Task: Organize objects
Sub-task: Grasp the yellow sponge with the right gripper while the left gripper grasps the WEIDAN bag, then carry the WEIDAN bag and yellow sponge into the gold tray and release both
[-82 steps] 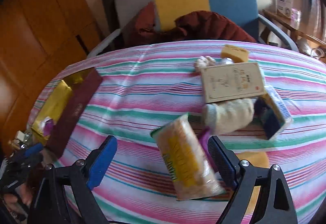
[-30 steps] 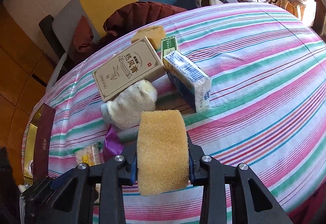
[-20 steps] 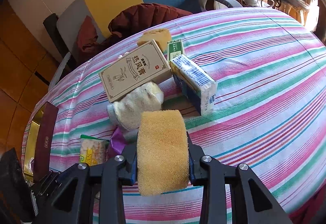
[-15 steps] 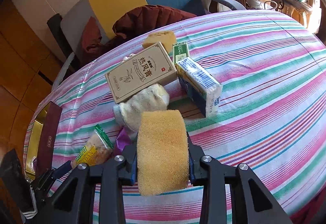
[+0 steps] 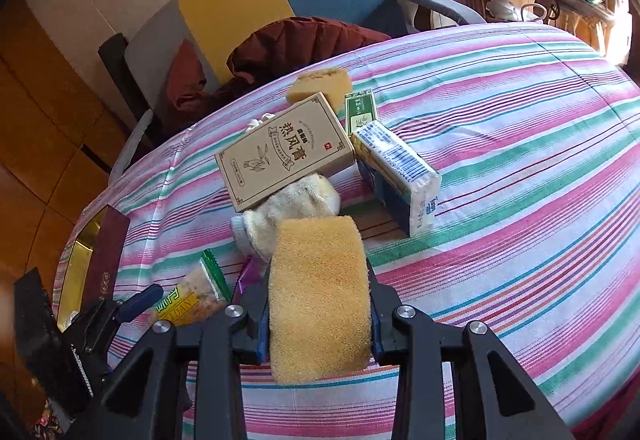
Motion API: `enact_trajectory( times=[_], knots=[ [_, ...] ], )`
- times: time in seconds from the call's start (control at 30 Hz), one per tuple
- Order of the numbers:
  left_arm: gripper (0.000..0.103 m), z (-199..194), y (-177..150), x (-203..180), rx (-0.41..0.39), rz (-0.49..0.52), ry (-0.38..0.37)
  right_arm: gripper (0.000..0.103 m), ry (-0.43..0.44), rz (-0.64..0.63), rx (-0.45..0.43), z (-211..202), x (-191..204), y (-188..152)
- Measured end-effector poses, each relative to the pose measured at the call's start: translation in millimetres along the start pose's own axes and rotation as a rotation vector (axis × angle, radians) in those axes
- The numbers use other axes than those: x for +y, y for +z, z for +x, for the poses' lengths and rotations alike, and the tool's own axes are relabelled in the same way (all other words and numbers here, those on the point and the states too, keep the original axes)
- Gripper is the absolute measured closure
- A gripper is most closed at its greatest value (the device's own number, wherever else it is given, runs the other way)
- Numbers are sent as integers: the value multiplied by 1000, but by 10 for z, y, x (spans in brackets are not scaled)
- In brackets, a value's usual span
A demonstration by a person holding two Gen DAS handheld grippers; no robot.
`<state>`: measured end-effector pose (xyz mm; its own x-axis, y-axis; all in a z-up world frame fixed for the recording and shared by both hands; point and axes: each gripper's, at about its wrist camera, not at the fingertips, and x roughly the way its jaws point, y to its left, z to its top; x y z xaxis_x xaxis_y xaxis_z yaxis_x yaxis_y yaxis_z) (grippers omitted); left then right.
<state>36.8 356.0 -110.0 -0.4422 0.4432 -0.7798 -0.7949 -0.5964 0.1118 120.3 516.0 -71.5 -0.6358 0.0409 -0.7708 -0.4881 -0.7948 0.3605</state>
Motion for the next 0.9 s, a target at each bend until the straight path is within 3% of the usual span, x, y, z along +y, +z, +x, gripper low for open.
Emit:
enact_trajectory(
  times=[0.13, 0.37, 0.67, 0.9],
  knots=[
    [43, 33, -130, 145, -48, -71, -63, 67, 4, 0, 0, 9, 5, 2],
    [56, -3, -204, 173, -86, -89, -49, 67, 38, -37, -17, -9, 91, 9],
    [59, -149, -392, 279, -102, -163, -41, 67, 85, -89, -39, -41, 226, -7],
    [60, -389, -630, 407, -106, -231, -97, 67, 67, -101, -20, 10, 243, -27]
  ],
)
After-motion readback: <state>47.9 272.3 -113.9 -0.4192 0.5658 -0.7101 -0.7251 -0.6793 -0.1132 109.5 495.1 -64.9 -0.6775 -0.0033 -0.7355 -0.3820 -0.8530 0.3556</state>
